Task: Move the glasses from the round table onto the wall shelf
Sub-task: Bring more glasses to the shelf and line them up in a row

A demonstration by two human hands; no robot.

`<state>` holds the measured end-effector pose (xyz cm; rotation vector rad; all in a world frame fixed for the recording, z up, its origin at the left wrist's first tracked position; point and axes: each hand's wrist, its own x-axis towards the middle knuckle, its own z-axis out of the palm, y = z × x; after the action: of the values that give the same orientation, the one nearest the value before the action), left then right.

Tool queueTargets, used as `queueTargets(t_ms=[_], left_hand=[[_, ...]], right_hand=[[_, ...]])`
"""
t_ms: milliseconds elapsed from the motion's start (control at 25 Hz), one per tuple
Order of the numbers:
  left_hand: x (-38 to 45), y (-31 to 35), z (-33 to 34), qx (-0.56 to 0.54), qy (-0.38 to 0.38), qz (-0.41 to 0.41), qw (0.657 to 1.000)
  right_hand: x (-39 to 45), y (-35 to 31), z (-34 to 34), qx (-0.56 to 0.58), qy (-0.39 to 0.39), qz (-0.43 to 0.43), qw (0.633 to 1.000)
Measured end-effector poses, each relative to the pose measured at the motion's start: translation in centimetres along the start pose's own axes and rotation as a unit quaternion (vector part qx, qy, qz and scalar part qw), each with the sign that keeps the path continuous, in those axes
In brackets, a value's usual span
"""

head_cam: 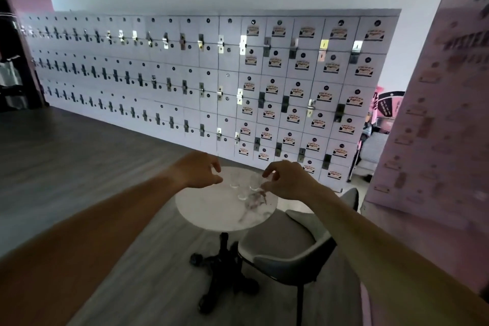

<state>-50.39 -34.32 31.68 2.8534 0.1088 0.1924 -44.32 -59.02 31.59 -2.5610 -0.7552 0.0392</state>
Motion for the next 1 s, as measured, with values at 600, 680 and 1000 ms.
queueTargets(t_ms=[600, 680, 1000], left_hand=[[28.2, -5.0, 4.6, 0.000, -0.017, -0.044, 0.999], [30.4, -6.1, 5.9, 0.007, -0.025, -0.048, 0.999], [39.7, -12.3, 14.5, -0.002, -0.103, -0.041, 0.994]], right_hand=[[28.6, 10.5, -0.3, 0.015, -0.011, -0.006, 1.000], [31.1, 11.5, 0.9, 0.014, -0.026, -0.006, 1.000], [39.7, 16.0, 8.3, 0.024, -0.088, 0.043, 0.995]])
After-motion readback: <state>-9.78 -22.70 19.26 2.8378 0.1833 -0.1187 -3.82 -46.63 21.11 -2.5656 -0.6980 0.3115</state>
